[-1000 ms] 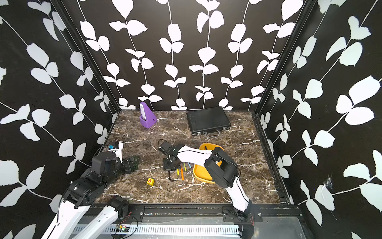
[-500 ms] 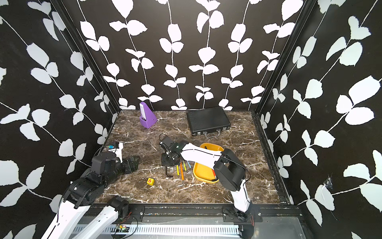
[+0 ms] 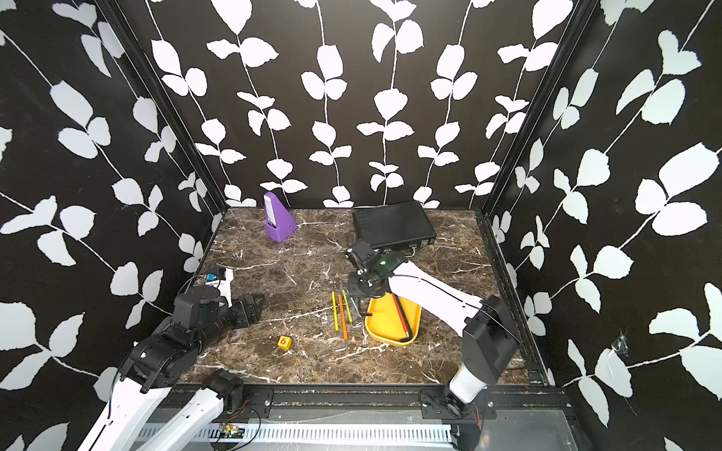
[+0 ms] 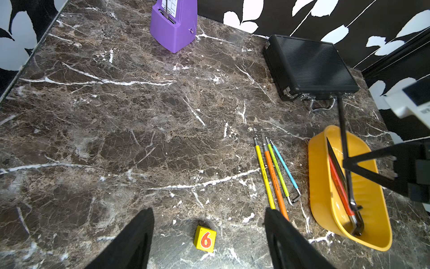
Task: Put the hex key on the desktop into the storage box
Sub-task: Place the Allen key in the storage box.
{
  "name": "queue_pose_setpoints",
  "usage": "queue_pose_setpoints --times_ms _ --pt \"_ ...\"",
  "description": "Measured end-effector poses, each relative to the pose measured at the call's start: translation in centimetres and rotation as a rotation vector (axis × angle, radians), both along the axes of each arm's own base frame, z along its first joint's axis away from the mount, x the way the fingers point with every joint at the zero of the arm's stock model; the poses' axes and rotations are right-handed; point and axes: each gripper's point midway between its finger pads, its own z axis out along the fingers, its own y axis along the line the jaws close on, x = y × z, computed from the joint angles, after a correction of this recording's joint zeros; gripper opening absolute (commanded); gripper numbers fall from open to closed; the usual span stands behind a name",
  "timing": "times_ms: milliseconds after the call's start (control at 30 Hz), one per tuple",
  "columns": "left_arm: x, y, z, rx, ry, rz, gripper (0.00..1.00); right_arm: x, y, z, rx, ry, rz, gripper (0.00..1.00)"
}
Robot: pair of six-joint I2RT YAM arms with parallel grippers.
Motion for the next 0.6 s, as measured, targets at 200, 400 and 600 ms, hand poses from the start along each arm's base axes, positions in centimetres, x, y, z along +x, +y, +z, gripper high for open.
queue_pose_setpoints --times_ms 200,400,600 --pt "0.3 -0.3 0.2 -0.009 -0.006 -0.007 0.75 -0.8 -5.7 -2.9 -0.14 0.06 -0.032 0.0" --pt "0.3 -0.4 0.2 -0.012 -0.009 -0.008 0.76 -1.6 -7.1 -5.1 -0.2 0.107 -0.007 0.0" --pt "0.3 -0.4 0.2 -0.012 -0.009 -0.008 0.76 -2.1 -7.6 -8.4 -0.255 0.169 0.011 0.0"
